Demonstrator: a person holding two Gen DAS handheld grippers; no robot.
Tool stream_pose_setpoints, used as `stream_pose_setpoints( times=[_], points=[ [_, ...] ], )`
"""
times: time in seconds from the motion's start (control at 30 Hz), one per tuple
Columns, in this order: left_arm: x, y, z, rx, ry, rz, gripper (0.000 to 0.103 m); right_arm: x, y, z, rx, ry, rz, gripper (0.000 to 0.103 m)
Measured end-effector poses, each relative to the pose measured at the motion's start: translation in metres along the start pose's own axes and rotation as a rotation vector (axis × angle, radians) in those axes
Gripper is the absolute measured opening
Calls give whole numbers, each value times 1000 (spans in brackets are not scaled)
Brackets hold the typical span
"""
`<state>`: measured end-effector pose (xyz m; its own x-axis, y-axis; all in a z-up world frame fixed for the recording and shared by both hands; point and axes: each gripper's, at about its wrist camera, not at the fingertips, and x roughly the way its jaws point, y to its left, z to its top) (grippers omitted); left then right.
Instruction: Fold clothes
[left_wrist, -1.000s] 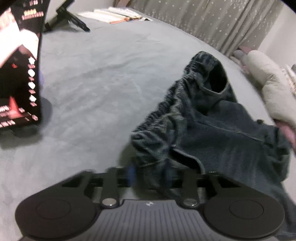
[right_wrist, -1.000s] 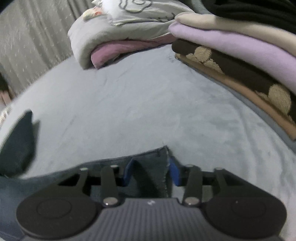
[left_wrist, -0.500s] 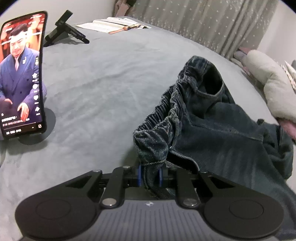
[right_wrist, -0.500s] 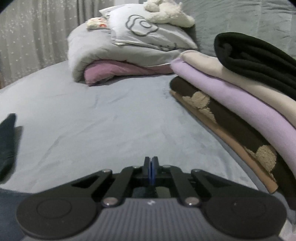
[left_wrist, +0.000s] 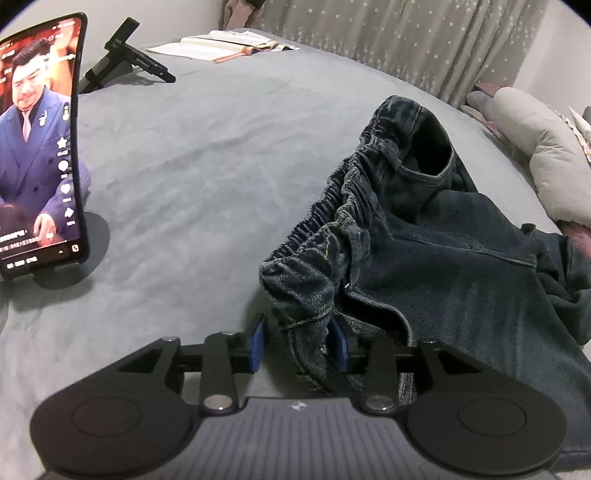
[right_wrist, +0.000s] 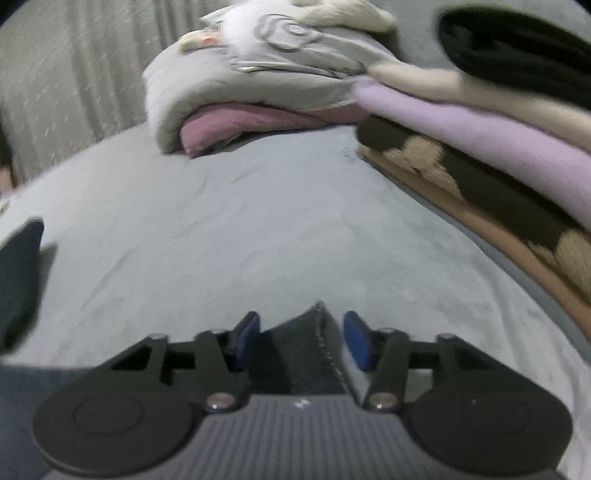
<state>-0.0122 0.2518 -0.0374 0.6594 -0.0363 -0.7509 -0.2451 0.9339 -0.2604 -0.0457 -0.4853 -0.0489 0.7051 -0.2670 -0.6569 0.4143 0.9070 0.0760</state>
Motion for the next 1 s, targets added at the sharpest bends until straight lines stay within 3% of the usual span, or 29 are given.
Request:
stream_pose_setpoints(
  times=[0.03, 0.07, 0.27, 0.5, 0.6, 0.73, 0.83, 0.9, 0.97, 1.0],
  points=[
    [-1, 0, 0, -10, -1, -9, 18, -2, 5, 0, -28, -13, -30, 13],
    [-2, 1, -1, -20, -1, -18, 17, -5, 11, 0, -57, -27, -64, 9],
    [-31, -4, -2, -23, -61, -22, 12, -34, 22, 11, -80, -107, -148, 6],
    [-47, 14, -4, -65, -37, -70, 12, -36, 34, 21, -131, -52, -238, 5],
    [-42, 21, -3, -63, -10, -76, 12, -44, 40, 29, -199, -82, -322, 0],
    [-18, 14, -9, -6, 48, -19, 17, -22, 31, 21, -172, -11, -296, 1],
    [-11, 3, -12, 73, 33, 25, 26, -9, 27, 14, -163, 1, -281, 5],
    [-9, -1, -13, 96, 26, 40, 31, -8, 24, 14, -147, -14, -263, 17],
    [-8, -2, -12, 101, 22, 51, 35, -16, 20, 15, -115, -33, -229, 38],
    [-7, -2, -11, 95, 22, 52, 36, -23, 18, 16, -96, -44, -219, 39]
  ],
)
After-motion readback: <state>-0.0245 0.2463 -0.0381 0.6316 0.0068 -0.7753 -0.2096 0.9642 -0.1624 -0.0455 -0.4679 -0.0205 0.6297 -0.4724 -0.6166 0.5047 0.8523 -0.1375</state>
